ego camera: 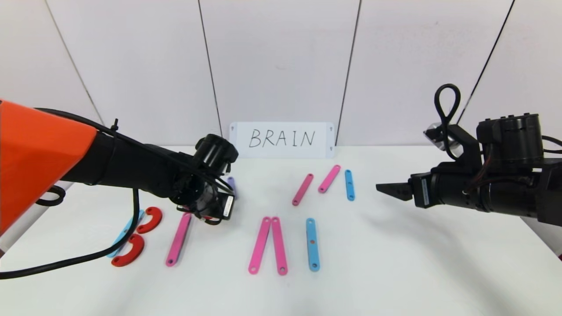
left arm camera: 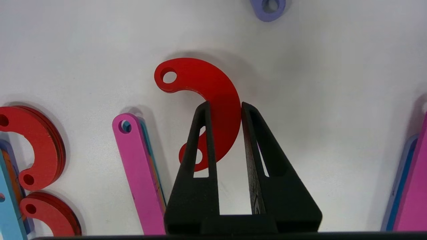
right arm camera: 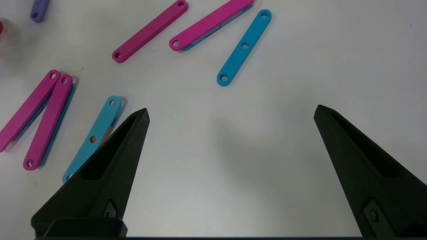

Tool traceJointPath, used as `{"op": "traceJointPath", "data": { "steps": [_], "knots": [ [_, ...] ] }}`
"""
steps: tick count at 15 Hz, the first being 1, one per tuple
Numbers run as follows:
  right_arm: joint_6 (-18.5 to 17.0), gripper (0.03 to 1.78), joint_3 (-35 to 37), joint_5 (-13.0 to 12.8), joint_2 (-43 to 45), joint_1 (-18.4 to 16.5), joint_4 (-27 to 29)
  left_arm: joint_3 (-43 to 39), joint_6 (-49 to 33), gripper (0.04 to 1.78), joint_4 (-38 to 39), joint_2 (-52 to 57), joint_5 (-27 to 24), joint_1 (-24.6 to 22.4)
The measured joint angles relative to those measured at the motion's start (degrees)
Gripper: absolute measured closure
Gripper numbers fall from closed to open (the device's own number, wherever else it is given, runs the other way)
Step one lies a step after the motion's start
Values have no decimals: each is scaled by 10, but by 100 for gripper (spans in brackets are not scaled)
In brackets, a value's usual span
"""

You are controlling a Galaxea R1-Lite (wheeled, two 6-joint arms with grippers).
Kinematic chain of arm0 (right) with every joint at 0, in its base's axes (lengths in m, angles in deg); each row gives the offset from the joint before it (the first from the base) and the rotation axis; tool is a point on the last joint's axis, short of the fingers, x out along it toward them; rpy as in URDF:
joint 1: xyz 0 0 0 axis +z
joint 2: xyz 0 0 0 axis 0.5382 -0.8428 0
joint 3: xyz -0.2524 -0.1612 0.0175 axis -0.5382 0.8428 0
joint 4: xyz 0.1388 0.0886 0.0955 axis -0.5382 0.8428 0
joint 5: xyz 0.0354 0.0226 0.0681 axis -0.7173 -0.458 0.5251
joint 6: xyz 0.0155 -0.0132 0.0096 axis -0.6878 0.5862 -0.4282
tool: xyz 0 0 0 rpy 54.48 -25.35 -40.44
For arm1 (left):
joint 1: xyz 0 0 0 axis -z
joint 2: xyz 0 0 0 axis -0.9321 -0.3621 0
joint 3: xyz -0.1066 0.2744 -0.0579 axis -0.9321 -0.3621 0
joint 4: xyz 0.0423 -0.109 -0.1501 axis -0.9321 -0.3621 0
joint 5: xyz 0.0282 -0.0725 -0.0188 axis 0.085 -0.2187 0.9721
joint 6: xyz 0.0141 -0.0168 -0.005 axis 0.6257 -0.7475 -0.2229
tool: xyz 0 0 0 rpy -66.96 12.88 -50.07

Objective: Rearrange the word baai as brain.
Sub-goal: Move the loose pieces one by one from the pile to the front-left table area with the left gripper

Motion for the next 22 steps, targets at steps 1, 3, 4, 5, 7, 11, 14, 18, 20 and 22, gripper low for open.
{"op": "traceJointPath", "data": {
  "steps": [1,3,4,5,7,11,14,18,20,22],
  "knots": [
    [1,8,0,0,-1,0,0,-4,1,154,1,2,-1,-1],
    [1,8,1,-1,-2,1,0,-15,1,154,2,6,-4,-5],
    [1,8,1,-1,-3,1,0,-19,2,154,3,6,-8,-7],
    [1,8,1,-1,-3,2,0,-23,3,154,3,7,-13,-8],
    [1,8,2,-1,-3,2,0,-27,4,154,4,6,-16,-10],
    [1,8,2,-1,-6,3,0,-30,4,147,4,5,-19,-14],
    [1,8,2,-1,-7,3,0,-28,5,117,5,5,-19,-15],
    [1,8,2,-1,-7,3,0,-26,6,50,12,5,-19,-14],
    [2,8,2,-1,-7,3,-1,-21,20,26,19,7,-19,-14],
    [1,8,2,-1,-7,2,-1,-19,26,12,18,10,-18,-14]
  ]
}}
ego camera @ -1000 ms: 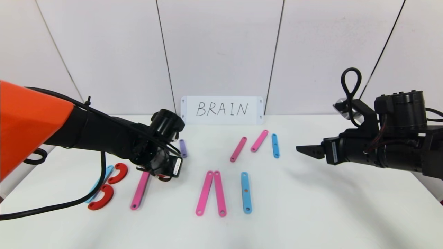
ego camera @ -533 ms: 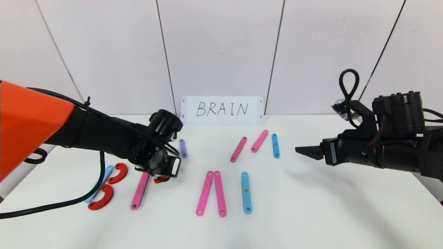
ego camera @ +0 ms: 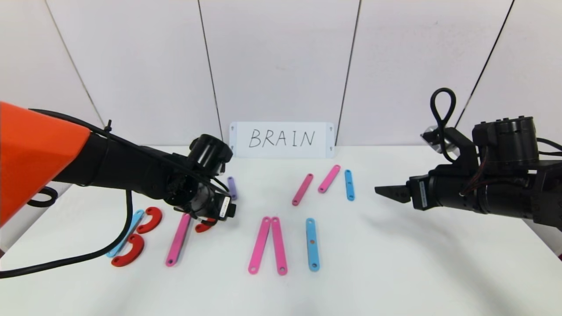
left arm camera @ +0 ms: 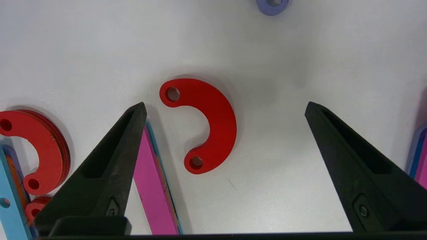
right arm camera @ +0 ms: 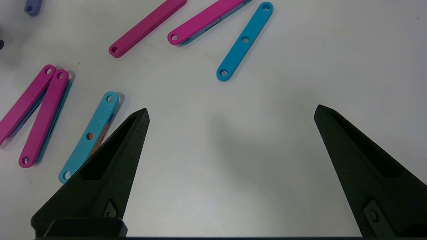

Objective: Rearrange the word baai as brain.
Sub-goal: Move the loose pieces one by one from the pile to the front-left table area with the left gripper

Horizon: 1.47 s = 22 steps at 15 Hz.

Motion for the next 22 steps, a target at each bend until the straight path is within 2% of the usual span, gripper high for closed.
{"op": "traceJointPath", "data": {
  "steps": [6,11,16,22],
  "knots": [
    [0,8,0,0,-2,0,0,1,2,8,-52,20,3,-18],
    [1,8,1,0,-5,1,0,2,-47,8,-51,17,-5,-35],
    [2,8,1,-2,-8,1,-1,-3,-51,8,-52,10,-38,-51],
    [2,8,2,-3,-9,1,-1,-7,-53,8,-51,1,-40,-56]
  ]
}}
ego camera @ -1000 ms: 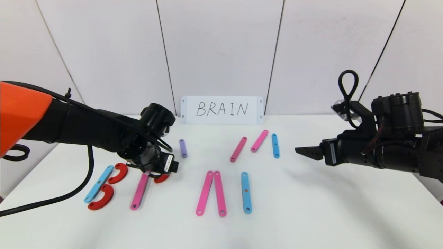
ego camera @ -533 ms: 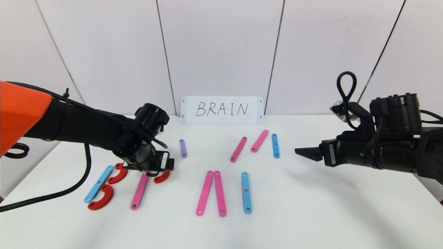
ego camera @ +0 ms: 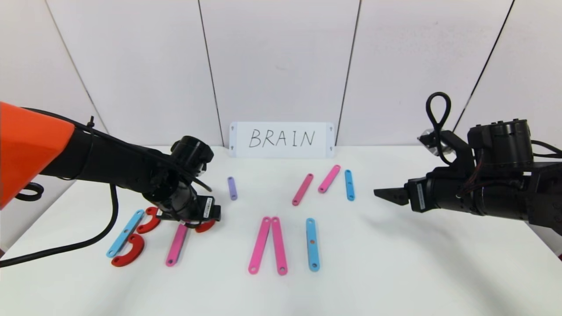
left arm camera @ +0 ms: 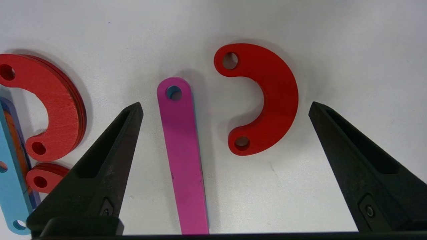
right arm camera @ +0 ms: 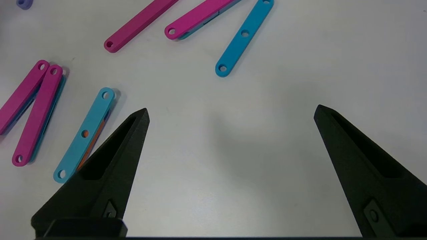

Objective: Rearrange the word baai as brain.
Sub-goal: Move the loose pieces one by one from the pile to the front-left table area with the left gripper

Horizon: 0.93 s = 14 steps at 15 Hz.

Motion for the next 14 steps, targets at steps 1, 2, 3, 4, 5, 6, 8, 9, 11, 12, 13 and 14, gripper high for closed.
{"op": "traceJointPath", "data": {
  "steps": [1,2,3,4,5,6,8,9,11,12,13,14],
  "knots": [
    [0,8,0,0,0,0,0,0,-4,8,1,-1,-1,-1],
    [0,8,0,0,0,0,0,-1,-6,8,2,-3,-2,-1],
    [0,8,0,0,0,0,0,-1,-6,8,3,-5,-2,-2],
    [0,8,0,0,0,0,0,-1,-6,8,3,-6,-10,-2],
    [0,8,1,0,0,0,0,-1,-6,8,2,-6,-25,-4],
    [0,8,1,0,0,0,0,0,-7,8,1,-6,-40,-8],
    [0,8,1,0,0,0,0,1,-7,8,1,-6,-45,-13],
    [0,8,1,0,-1,0,0,2,-7,8,1,-6,-45,-14],
    [0,8,1,0,-1,0,0,2,-7,8,0,-6,-44,-15],
    [0,8,1,0,-1,0,0,2,-7,8,0,-6,-43,-16],
    [0,8,1,0,-1,0,0,3,-7,8,1,-6,-43,-16],
    [0,8,1,0,-1,0,0,4,-7,8,2,-6,-44,-16]
  ]
}}
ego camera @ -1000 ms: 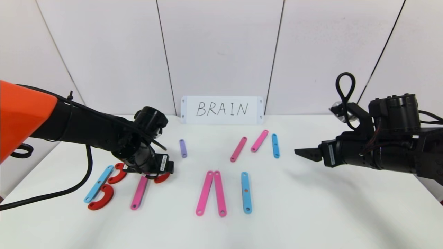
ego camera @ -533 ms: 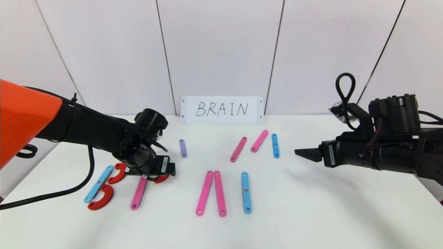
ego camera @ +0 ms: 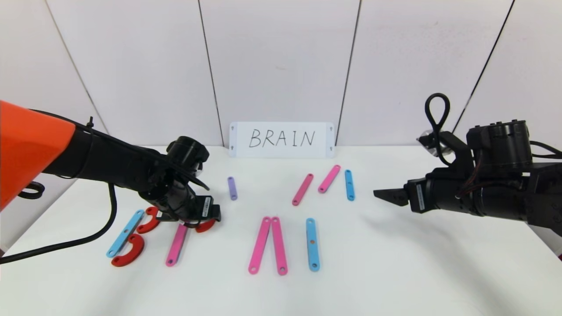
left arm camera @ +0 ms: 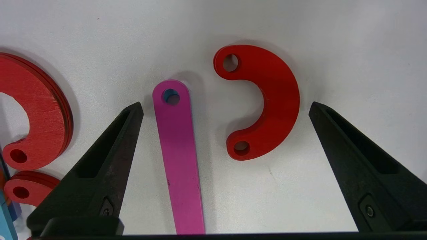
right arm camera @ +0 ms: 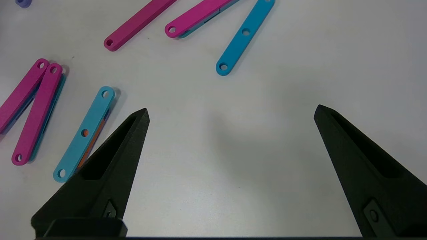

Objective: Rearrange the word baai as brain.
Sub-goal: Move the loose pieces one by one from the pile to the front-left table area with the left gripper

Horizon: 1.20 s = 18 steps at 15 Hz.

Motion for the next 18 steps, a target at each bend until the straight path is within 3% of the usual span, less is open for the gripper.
{"op": "traceJointPath", "data": {
  "steps": [18],
  "knots": [
    [0,8,1,-1,-6,2,0,6,1,8,6,0,5,12]
  ]
}}
